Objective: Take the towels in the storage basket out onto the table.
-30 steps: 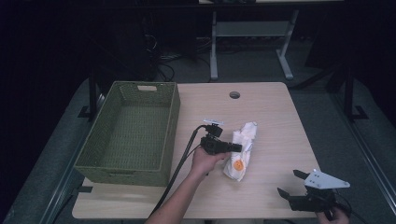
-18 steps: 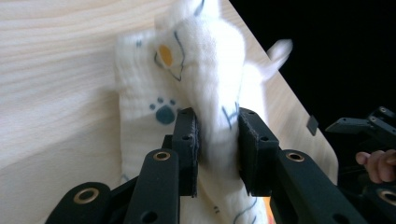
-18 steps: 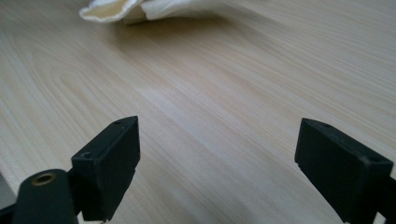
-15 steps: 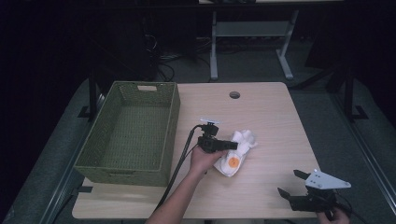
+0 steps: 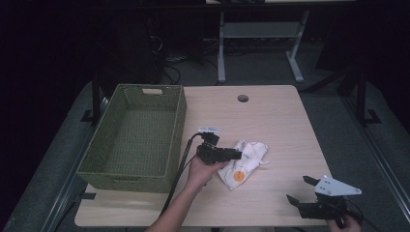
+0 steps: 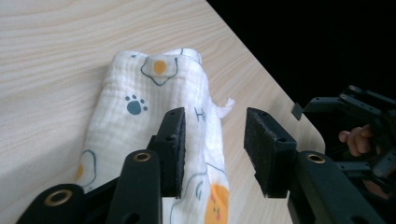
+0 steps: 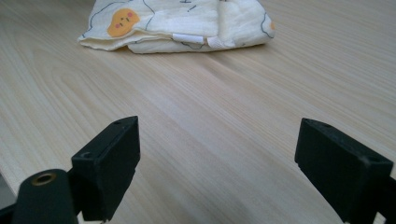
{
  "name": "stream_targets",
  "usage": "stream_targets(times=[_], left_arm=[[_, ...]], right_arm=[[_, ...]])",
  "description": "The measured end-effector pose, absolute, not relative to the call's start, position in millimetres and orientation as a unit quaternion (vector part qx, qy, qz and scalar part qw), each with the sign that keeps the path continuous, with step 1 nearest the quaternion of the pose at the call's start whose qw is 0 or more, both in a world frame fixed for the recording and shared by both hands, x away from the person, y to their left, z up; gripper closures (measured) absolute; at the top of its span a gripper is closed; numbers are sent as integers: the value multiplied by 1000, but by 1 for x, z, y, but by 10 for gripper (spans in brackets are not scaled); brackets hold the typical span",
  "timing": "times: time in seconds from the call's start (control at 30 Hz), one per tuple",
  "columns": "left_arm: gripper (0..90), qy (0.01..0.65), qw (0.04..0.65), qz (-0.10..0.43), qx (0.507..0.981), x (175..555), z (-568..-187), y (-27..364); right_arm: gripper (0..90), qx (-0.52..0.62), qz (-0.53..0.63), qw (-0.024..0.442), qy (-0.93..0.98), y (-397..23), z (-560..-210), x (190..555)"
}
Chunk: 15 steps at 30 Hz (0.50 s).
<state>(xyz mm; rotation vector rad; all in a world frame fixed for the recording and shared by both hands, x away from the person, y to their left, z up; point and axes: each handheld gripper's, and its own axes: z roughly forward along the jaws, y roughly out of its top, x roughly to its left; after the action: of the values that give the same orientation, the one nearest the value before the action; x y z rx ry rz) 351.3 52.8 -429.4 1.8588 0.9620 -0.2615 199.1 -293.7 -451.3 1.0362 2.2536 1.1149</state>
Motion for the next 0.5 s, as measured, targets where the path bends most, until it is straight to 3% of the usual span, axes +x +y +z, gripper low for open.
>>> stream_targets(times=[0.5], left_arm=[[434, 349, 516, -110, 774, 309, -425, 81]], right_arm=[[139, 369, 398, 211, 813, -293, -452, 199]])
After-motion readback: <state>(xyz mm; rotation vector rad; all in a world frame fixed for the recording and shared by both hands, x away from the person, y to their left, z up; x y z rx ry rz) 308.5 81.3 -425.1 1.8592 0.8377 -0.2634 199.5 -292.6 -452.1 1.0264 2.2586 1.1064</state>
